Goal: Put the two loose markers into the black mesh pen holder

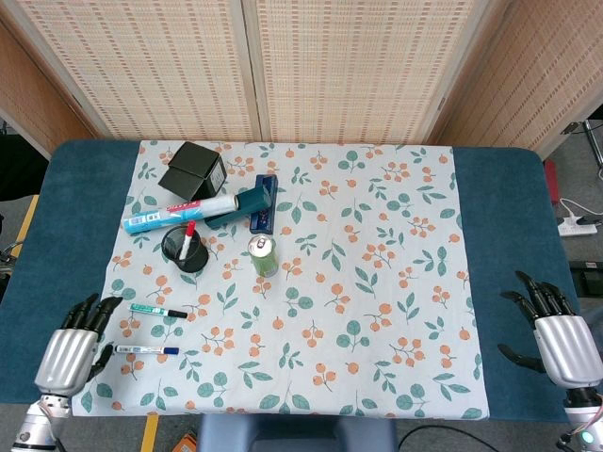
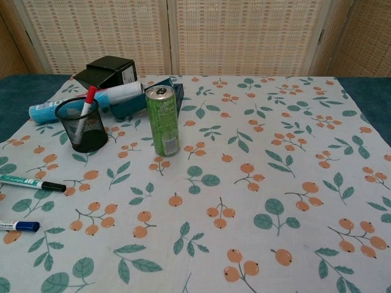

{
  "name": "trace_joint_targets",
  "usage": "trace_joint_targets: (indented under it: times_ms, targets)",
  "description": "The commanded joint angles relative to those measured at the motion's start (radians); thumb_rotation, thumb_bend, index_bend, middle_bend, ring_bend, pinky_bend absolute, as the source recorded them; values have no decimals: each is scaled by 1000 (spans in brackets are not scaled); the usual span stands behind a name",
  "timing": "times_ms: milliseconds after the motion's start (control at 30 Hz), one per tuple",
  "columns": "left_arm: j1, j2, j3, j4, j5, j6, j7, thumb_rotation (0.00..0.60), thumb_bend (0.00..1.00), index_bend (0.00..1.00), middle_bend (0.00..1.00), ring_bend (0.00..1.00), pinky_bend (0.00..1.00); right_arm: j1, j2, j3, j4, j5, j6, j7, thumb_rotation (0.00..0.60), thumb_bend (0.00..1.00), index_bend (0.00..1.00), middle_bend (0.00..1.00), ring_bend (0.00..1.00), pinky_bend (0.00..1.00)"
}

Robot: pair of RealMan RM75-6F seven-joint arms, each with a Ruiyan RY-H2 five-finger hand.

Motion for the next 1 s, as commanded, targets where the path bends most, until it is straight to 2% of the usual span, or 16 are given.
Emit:
trace_joint_targets:
  times_ms: [33,233,333,400,533,1000]
  targets:
    - [-7,-52,26,-69,40,-22,75,600,349,117,144,36,132,-1,1,0,1,1,1,4,600,57,256,35,131,118]
    - [-17,-159,25,-90,8,-68,173,600,349,145,171,40,133,0,4,-1,6,0,0,20,600,57,256,35,130,118]
    - [-16,-179,23,-84,-2,-72,202,600,348,160,189,48,135,1,5,-1,7,-1,-1,22,600,58,256,36,131,118]
    - [-16,-221,23,-64,-36,-92,238,600,348,183,209,54,136,2,5,-1,8,1,-3,27,600,57,256,36,135,118]
    - [-22,-295,-10,5,-118,-115,263,600,348,215,236,66,140,1,7,-1,11,1,-2,36,600,57,256,35,138,118]
    - [-26,-365,-15,112,-162,-115,237,600,349,255,301,87,145,0,7,0,13,5,0,37,600,57,257,35,138,118]
